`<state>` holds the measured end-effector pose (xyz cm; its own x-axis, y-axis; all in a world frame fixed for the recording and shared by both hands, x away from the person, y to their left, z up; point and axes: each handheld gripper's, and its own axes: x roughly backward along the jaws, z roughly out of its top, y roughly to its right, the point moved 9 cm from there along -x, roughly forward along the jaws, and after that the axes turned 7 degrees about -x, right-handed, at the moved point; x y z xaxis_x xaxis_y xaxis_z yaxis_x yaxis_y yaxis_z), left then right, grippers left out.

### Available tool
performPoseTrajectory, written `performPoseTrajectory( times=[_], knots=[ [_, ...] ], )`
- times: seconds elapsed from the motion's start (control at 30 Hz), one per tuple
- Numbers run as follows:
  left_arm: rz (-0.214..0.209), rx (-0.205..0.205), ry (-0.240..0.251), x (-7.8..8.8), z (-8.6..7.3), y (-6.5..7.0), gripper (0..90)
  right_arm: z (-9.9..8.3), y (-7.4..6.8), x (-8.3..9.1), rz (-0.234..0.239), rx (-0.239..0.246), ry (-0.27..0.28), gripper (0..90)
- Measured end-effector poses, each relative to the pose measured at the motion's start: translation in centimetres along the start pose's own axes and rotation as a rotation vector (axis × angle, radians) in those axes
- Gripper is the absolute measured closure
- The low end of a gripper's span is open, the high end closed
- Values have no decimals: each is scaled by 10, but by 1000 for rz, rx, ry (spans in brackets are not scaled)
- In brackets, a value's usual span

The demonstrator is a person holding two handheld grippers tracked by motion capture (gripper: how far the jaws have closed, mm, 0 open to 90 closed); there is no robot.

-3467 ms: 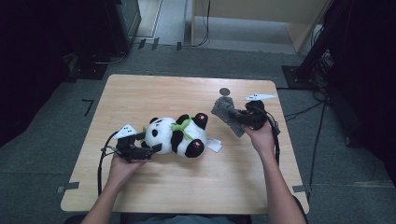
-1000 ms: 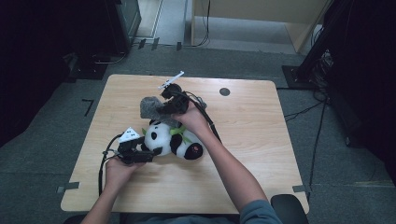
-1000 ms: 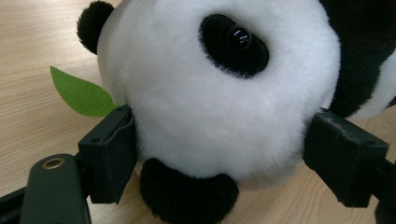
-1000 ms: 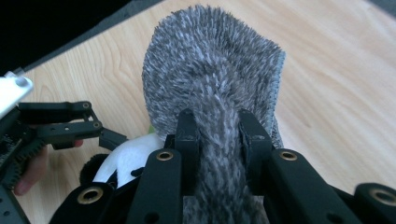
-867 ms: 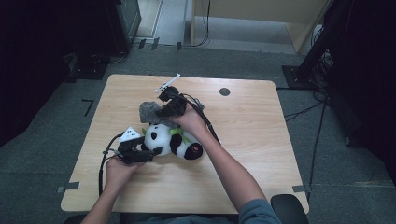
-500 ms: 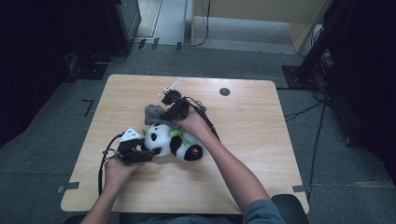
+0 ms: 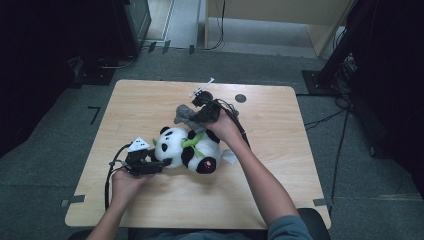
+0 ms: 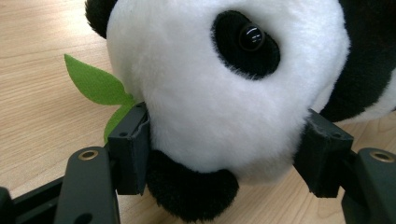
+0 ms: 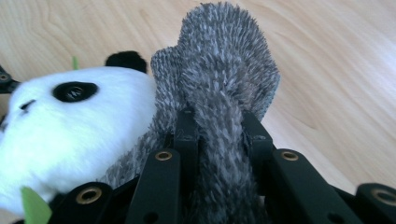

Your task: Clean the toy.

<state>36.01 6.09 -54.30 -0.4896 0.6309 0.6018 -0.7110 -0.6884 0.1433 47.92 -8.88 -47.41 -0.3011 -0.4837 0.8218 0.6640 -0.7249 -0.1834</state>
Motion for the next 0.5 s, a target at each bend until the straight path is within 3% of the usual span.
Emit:
performPoseTrajectory(
  times=[0.17,0.5],
  knots=[
    [-6,0,8,0,0,-1,304,-7,20,10,-27,-29,-3,738],
    [-13,-3,18,0,-1,-1,293,-9,37,27,-40,-70,50,739]
  ],
)
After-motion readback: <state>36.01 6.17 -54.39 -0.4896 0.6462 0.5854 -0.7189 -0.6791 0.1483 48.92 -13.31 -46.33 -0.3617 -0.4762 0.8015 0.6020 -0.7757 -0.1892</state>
